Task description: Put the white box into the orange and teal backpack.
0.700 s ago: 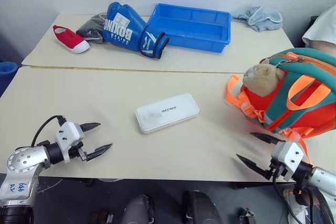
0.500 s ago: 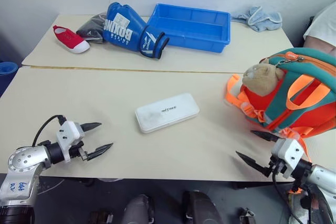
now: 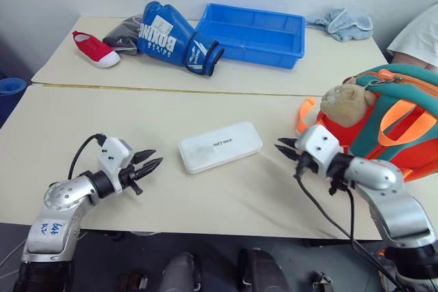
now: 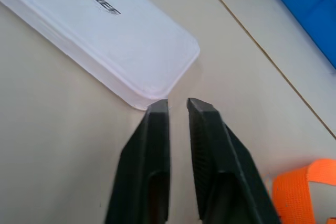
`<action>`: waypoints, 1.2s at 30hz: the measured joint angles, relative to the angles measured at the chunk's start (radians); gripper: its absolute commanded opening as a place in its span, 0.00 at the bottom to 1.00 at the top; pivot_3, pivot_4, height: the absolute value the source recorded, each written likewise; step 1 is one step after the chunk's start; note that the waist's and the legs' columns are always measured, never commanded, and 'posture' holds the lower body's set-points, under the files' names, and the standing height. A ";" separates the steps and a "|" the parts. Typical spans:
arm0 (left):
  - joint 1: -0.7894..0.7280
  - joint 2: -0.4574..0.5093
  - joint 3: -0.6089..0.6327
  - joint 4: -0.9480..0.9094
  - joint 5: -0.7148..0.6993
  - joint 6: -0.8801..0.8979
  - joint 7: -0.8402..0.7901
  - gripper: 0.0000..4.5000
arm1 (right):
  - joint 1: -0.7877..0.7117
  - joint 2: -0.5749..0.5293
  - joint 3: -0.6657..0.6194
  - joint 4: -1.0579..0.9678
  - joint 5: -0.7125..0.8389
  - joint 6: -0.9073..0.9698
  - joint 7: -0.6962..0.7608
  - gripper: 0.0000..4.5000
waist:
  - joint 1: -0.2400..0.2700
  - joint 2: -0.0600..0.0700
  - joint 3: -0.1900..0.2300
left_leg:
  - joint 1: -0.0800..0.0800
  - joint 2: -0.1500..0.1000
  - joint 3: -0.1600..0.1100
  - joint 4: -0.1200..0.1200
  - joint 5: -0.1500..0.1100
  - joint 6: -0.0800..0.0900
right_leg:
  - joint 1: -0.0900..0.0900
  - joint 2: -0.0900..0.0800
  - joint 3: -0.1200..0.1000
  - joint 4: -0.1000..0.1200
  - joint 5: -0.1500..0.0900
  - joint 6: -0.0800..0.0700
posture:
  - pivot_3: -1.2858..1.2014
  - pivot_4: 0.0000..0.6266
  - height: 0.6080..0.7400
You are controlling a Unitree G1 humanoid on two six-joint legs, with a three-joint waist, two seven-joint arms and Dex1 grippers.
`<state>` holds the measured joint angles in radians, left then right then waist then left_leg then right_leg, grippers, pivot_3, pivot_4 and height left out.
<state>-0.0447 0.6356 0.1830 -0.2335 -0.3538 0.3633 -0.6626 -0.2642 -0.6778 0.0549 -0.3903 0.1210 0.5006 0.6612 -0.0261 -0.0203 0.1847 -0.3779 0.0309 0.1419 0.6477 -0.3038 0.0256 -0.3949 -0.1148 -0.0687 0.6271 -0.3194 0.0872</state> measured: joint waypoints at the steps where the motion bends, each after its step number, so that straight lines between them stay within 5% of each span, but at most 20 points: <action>1: -0.006 0.000 -0.004 -0.007 -0.001 0.022 0.007 0.03 | -0.022 0.001 0.012 0.003 -0.016 0.037 -0.020 0.00 | -0.001 0.000 0.000 | -0.001 0.000 0.000 0.000 0.000 0.000 | 0.000 0.000 -0.001 0.000 0.000 0.000 | 0.52 0.24 1.00; 8: -0.018 -0.079 -0.057 -0.061 -0.002 0.120 0.070 0.01 | -0.148 0.118 0.073 0.179 -0.097 0.132 -0.132 0.00 | -0.003 0.000 0.000 | -0.001 0.000 0.001 0.002 0.001 0.001 | -0.001 0.000 -0.002 0.002 0.000 0.000 | 0.52 0.24 1.00; 19: -0.088 -0.112 -0.115 0.006 0.047 0.101 0.086 0.01 | -0.269 0.202 0.144 0.403 -0.112 0.032 -0.092 0.00 | -0.004 0.000 0.000 | -0.001 0.000 0.002 0.002 0.002 0.000 | -0.001 0.001 -0.003 0.003 0.000 0.000 | 0.52 0.24 1.00; 26: -0.121 -0.111 -0.124 0.061 0.088 0.031 0.071 0.01 | -0.218 0.159 0.146 0.375 -0.102 -0.063 0.028 0.00 | 0.000 0.000 0.000 | -0.001 0.000 0.002 0.002 0.001 0.001 | 0.000 0.000 -0.004 0.001 0.000 0.000 | 0.52 0.24 1.00; 36: -0.121 -0.104 -0.134 0.080 0.091 0.000 0.016 0.01 | -0.065 0.093 0.090 0.174 -0.033 0.051 0.112 0.00 | -0.002 0.000 0.000 | -0.001 0.001 0.001 0.001 0.001 0.000 | -0.001 0.000 -0.005 0.001 0.000 0.000 | 0.52 0.24 1.00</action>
<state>-0.1656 0.5321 0.0491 -0.1533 -0.2631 0.3635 -0.6471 -0.3291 -0.5846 0.1450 -0.2165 0.0877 0.5517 0.7730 -0.0285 -0.0207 0.1845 -0.3787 0.0319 0.1433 0.6487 -0.3030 0.0259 -0.3956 -0.1144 -0.0737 0.6284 -0.3192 0.0876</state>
